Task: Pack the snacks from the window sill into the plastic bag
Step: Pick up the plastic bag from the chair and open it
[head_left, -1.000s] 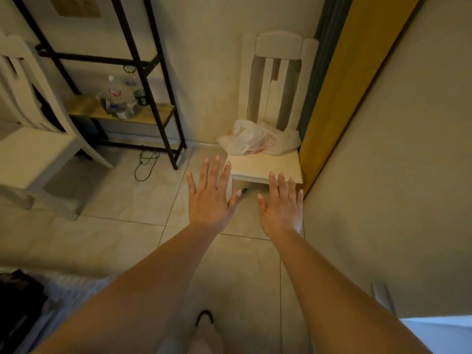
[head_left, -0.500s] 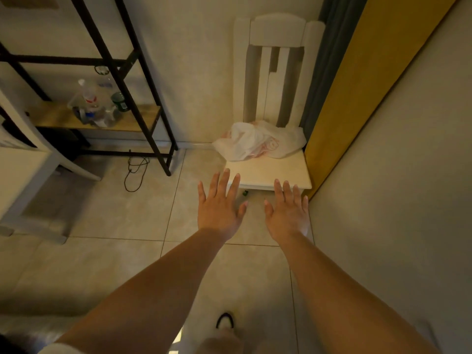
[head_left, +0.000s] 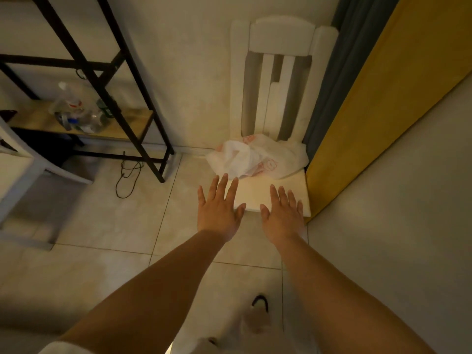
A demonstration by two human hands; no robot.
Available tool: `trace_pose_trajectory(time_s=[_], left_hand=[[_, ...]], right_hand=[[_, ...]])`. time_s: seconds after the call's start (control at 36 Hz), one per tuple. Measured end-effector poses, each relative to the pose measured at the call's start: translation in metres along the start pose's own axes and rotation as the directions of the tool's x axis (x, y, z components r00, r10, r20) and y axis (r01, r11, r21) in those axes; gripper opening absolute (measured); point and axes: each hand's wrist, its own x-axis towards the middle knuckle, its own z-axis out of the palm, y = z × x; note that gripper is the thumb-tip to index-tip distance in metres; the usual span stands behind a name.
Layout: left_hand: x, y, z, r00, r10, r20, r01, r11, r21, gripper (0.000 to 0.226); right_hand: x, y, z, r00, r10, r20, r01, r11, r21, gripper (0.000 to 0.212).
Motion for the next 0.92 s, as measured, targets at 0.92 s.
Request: trace_pose_trajectory(time_s=[0.92], left_hand=[[0.304, -0.01, 0.04, 0.946, 0.11, 0.305, -0.117, 0.993, 0.004, 0.062]], right_hand=[[0.283, -0.001, -0.004, 0.981, 0.063, 0.181, -0.082, 0.992, 0.097, 0.046]])
